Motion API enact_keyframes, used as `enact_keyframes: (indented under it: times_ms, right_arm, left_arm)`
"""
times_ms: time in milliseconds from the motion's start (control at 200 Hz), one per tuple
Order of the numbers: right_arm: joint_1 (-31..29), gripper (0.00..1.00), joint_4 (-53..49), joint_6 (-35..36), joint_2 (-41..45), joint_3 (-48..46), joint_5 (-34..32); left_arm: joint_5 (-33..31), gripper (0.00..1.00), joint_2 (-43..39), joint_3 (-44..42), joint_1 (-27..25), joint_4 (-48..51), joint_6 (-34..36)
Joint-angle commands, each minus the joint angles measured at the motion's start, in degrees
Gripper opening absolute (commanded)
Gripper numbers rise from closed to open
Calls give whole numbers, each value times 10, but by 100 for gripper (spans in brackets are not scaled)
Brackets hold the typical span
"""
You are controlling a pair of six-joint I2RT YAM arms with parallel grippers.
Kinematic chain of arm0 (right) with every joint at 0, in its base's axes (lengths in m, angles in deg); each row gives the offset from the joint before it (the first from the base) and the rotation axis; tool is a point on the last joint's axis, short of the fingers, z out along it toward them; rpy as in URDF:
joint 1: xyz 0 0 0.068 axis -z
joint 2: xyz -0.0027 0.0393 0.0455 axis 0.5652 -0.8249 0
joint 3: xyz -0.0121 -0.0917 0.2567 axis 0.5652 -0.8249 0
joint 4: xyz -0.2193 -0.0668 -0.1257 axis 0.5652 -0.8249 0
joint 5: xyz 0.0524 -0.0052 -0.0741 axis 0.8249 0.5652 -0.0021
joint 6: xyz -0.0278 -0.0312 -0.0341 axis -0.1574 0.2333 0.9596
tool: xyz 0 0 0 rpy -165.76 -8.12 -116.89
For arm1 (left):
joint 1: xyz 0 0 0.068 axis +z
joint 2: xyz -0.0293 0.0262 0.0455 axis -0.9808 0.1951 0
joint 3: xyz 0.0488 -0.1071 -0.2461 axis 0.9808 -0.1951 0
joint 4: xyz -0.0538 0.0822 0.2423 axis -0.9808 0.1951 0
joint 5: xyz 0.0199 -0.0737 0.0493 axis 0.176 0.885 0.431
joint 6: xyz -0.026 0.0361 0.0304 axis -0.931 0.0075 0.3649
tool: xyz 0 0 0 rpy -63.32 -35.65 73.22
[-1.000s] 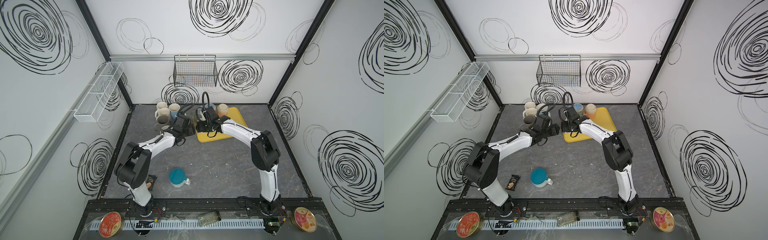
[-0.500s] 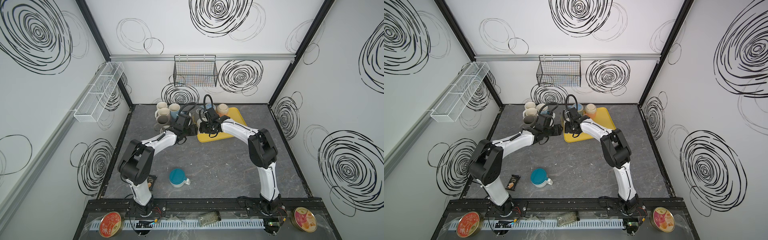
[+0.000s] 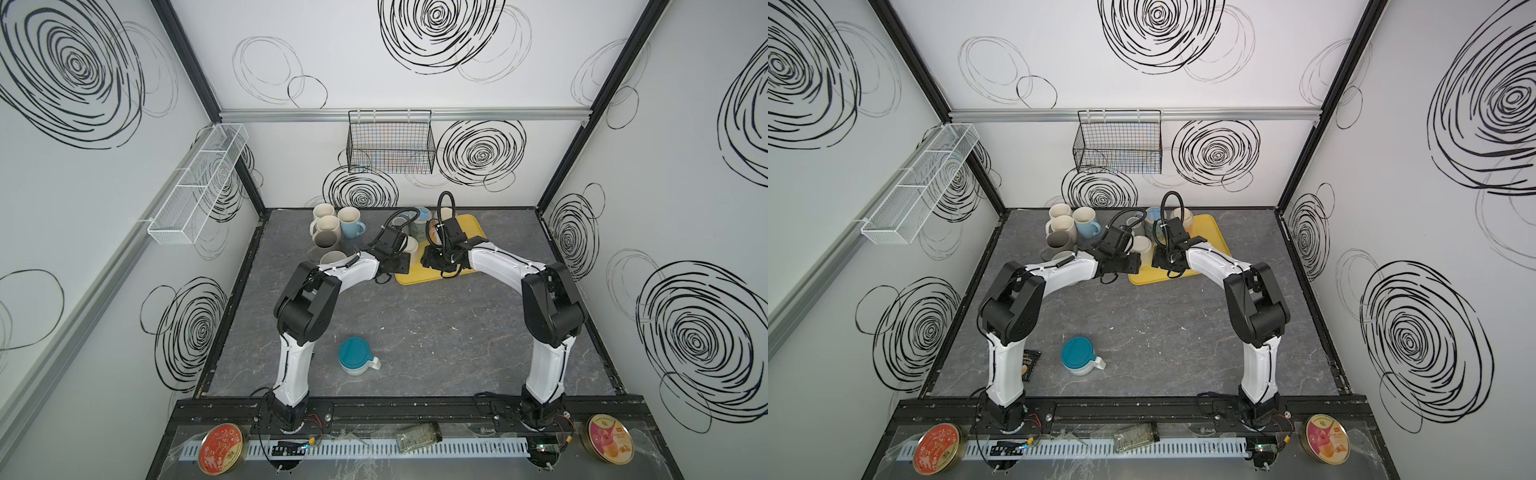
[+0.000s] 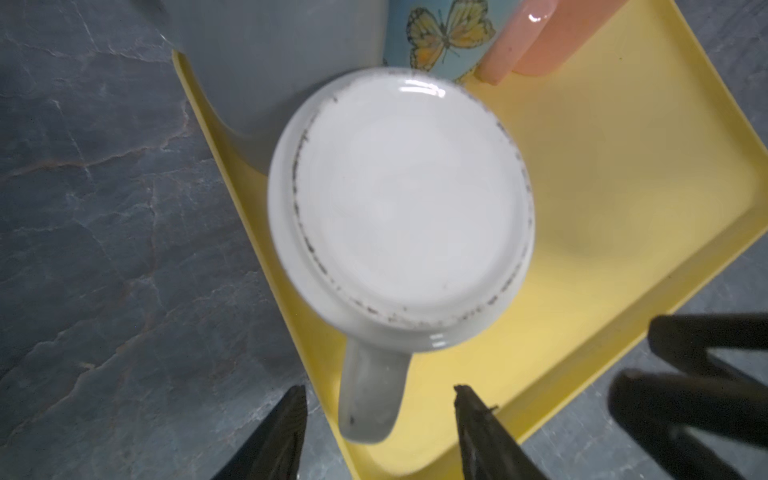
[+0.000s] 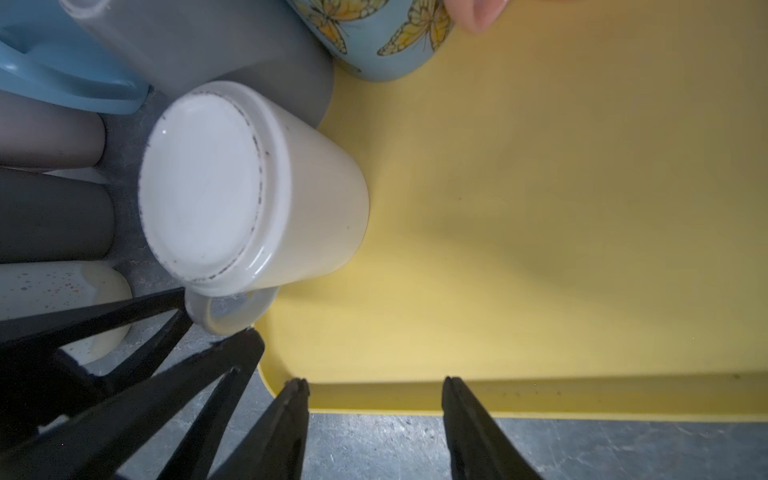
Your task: Turn the mug right side up
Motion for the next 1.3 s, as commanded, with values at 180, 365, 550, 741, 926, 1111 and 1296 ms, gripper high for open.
enact_keyframes:
  times_ms: [180, 365, 550, 741, 926, 1111, 1296]
  right_arm:
    - [9, 54, 21, -1, 18, -17, 25]
    - [12, 53, 29, 1, 20, -25, 33]
    - [19, 53, 46, 3, 33, -47, 51]
    - [34, 52, 72, 0, 63, -84, 67]
    - [46, 52, 142, -17, 123, -138, 99]
    - [57, 48, 223, -44, 198, -191, 131]
    - [61, 45, 326, -61, 289, -242, 147]
  left_arm:
    - [-74, 55, 35, 61, -12, 58, 28]
    - [-93, 32, 29, 64, -21, 58, 38]
    - [-96, 9, 10, 57, -34, 45, 39]
    - [-94, 0, -27, 41, -43, 20, 38]
    - [-67, 0, -87, -1, -41, -35, 12]
    - [-15, 0, -173, -74, -35, -141, -25]
    - [24, 0, -257, -126, -24, -234, -47]
